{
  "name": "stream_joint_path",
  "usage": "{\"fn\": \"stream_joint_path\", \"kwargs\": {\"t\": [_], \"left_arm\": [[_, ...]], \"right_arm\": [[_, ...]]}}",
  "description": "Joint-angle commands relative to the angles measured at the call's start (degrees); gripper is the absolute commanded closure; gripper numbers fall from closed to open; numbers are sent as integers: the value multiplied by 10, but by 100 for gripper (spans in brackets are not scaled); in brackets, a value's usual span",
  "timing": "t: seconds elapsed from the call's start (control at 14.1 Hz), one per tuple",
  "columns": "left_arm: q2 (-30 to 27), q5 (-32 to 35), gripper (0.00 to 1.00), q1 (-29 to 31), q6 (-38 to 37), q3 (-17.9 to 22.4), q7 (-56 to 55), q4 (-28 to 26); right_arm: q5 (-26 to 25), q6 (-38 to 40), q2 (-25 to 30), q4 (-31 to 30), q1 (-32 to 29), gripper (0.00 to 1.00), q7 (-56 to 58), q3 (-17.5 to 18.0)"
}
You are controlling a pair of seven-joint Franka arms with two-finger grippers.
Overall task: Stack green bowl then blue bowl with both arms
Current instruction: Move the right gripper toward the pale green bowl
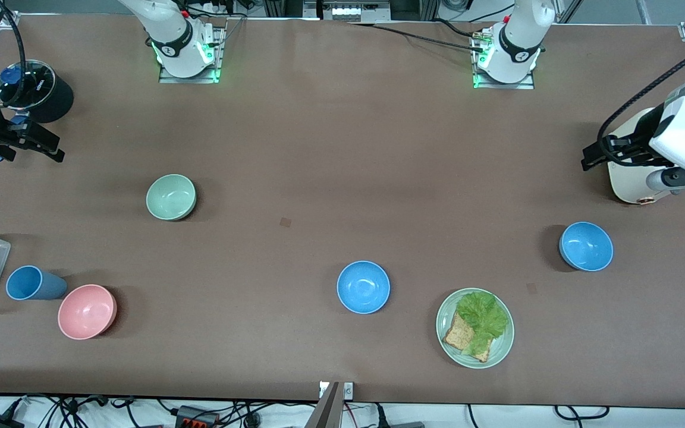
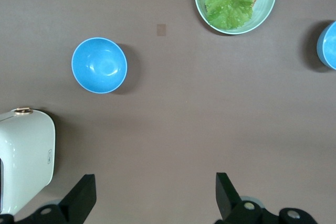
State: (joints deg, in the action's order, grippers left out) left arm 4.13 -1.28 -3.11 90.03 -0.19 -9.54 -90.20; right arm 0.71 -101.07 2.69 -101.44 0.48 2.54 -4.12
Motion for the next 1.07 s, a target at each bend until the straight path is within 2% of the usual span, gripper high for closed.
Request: {"fn": "stream_joint_path", "kwargs": {"t": [0.0,0.43,0.64,0.99], "left_arm": [[-2,1,0,8,-4,-3,29,1],[-1,-13,0,14,-3,-3,38,2],[0,-23,0,19,-4,-1,37,1],[0,-23,0,21,-12,-1,37,1]], "right_arm": [[-10,-8,6,-8,0,0,-1,3],[-10,-7,-3,-8,0,0,0,3],[-10,-6,-46,-12,4,0,1,3],[-9,-36,-154,-17,26,0,-1,3]]}}
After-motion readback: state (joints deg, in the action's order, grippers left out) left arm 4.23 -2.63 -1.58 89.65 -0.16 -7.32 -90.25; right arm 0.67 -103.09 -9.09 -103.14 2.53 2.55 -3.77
